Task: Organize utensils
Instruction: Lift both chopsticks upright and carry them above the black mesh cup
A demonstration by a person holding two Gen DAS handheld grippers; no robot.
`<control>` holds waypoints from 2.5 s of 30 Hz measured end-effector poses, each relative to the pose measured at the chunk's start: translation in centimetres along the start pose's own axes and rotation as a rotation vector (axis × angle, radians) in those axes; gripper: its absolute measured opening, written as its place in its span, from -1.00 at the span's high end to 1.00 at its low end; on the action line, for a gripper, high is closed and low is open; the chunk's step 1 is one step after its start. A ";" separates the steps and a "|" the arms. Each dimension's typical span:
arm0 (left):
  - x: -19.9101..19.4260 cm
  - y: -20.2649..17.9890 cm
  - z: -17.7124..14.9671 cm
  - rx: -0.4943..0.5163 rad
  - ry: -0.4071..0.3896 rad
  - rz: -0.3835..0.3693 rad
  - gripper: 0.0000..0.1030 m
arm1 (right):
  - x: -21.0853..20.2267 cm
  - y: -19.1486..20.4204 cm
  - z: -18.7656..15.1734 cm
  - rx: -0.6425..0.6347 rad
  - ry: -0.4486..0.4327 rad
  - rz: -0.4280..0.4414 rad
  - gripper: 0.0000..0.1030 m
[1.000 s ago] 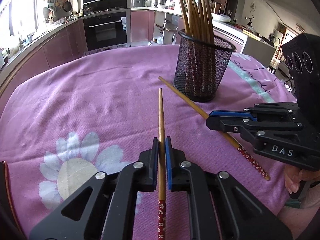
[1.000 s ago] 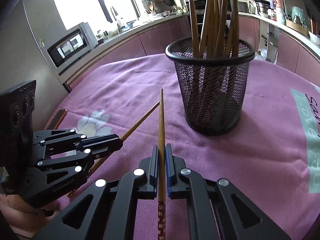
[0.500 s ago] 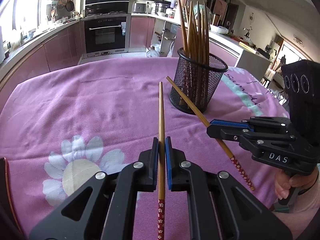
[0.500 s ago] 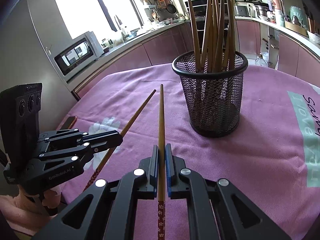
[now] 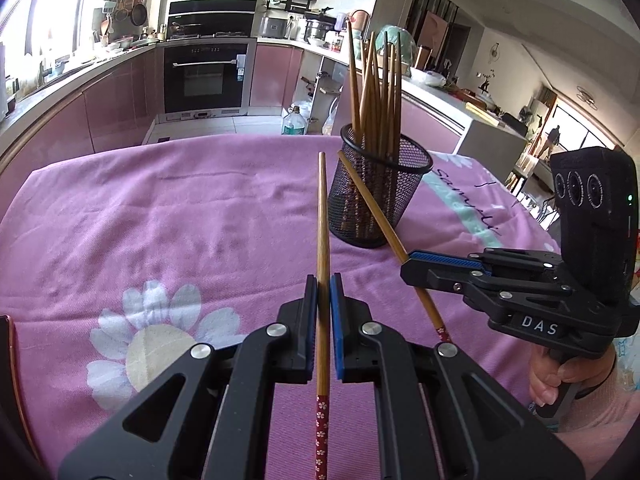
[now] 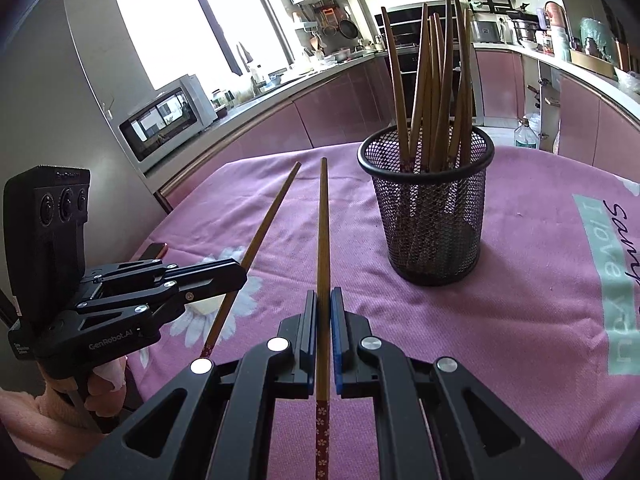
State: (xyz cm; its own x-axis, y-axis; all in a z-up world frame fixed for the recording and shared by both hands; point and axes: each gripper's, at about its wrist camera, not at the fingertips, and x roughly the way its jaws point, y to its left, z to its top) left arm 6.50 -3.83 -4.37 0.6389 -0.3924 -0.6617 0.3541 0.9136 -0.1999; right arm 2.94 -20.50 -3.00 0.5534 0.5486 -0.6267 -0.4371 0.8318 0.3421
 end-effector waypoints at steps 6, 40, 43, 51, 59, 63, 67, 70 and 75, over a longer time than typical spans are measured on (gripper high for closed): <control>-0.6 -0.2 0.2 -0.002 -0.017 -0.015 0.86 | -0.5 0.0 0.1 0.001 -0.015 0.005 0.89; -3.5 -1.1 2.6 -0.011 -0.112 -0.115 0.86 | -4.3 -0.6 1.2 0.012 -0.136 -0.006 0.89; -3.5 -1.3 2.8 -0.007 -0.120 -0.119 0.86 | -4.6 -0.5 1.3 0.013 -0.145 -0.006 0.89; -3.6 -1.7 3.4 -0.001 -0.134 -0.123 0.86 | -5.4 -0.5 1.9 0.006 -0.169 -0.014 0.89; -4.0 -1.9 4.0 0.003 -0.153 -0.127 0.86 | -5.9 -0.5 2.5 -0.002 -0.185 -0.020 0.89; -4.2 -2.0 4.4 0.007 -0.166 -0.129 0.86 | -6.4 -0.3 2.9 -0.010 -0.200 -0.023 0.89; -4.4 -2.2 4.8 0.015 -0.177 -0.131 0.86 | -6.9 -0.4 3.4 -0.014 -0.219 -0.030 0.89; -4.6 -2.3 5.1 0.018 -0.183 -0.133 0.86 | -7.3 -0.5 3.7 -0.019 -0.235 -0.035 0.89; -4.8 -2.5 5.6 0.020 -0.192 -0.134 0.86 | -7.9 -0.4 4.4 -0.028 -0.260 -0.040 0.89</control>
State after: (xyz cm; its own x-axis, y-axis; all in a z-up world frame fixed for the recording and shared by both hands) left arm 6.35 -4.85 3.37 0.7023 -0.5253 -0.4805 0.4573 0.8501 -0.2611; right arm 1.91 -24.79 4.87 0.7329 0.5216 -0.4368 -0.4286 0.8526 0.2989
